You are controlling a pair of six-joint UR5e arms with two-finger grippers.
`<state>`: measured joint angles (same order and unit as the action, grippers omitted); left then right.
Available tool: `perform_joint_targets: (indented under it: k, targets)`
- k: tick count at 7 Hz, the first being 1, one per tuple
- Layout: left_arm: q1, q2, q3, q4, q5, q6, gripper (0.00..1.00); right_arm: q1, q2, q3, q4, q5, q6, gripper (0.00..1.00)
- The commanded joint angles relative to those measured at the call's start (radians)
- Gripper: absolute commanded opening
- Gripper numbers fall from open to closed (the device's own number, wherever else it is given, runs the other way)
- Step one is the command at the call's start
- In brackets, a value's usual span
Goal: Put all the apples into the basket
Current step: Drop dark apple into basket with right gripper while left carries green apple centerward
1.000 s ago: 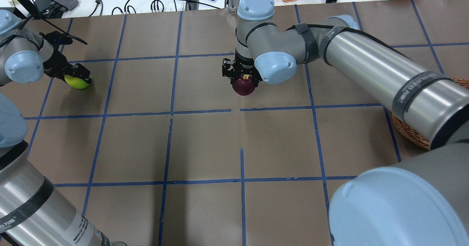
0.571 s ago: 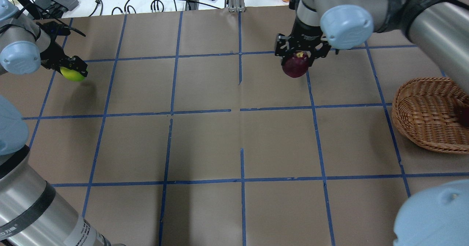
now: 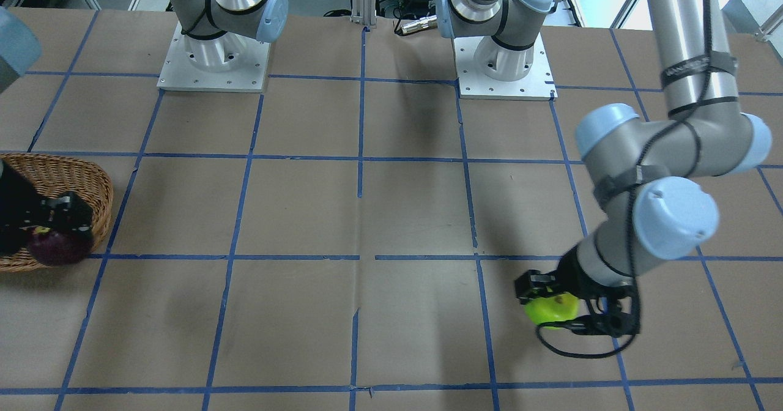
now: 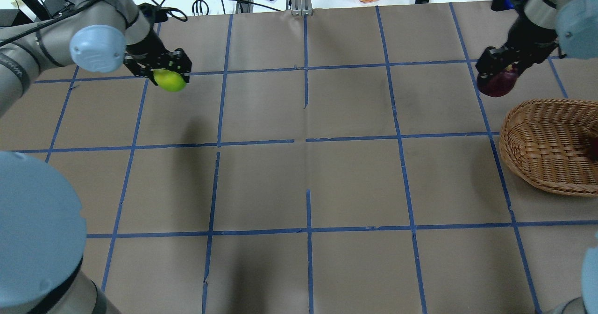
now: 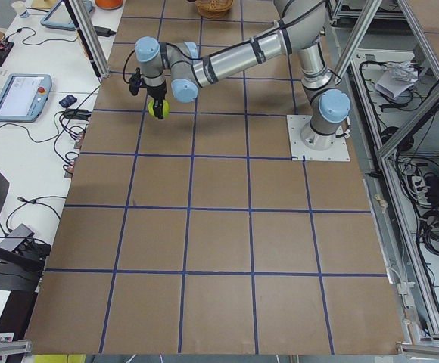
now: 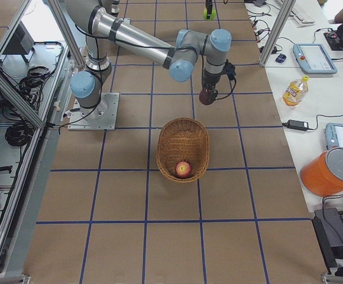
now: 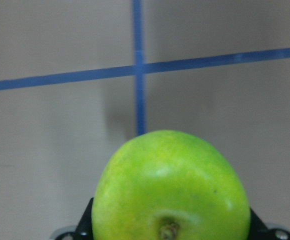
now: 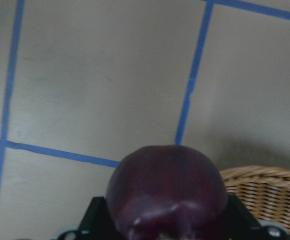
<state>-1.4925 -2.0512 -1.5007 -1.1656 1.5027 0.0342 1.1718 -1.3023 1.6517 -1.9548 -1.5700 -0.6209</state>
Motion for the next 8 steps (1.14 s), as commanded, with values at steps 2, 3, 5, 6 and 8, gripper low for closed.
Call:
perform_joint_targets:
  k: [2, 3, 5, 6, 8]
  targets:
    - [-0.283, 0.005, -0.033, 0.064, -0.013, -0.368, 0.1, -0.274, -0.006, 0.196, -0.249, 0.018, -0.349, 0.38]
    - [-0.317, -0.032, -0.039, 0.142, -0.015, -0.449, 0.1, -0.341, -0.008, 0.25, -0.254, 0.043, -0.405, 0.38]
    - [-0.357, -0.072, -0.039, 0.164, -0.015, -0.503, 0.12, -0.359, 0.014, 0.272, -0.317, 0.073, -0.463, 0.39]
    - [-0.392, -0.093, -0.055, 0.17, -0.009, -0.513, 0.14, -0.362, 0.021, 0.286, -0.323, 0.071, -0.549, 0.56]
    - [-0.405, -0.121, -0.101, 0.24, -0.009, -0.507, 0.69, -0.368, 0.018, 0.289, -0.32, 0.05, -0.595, 0.88]
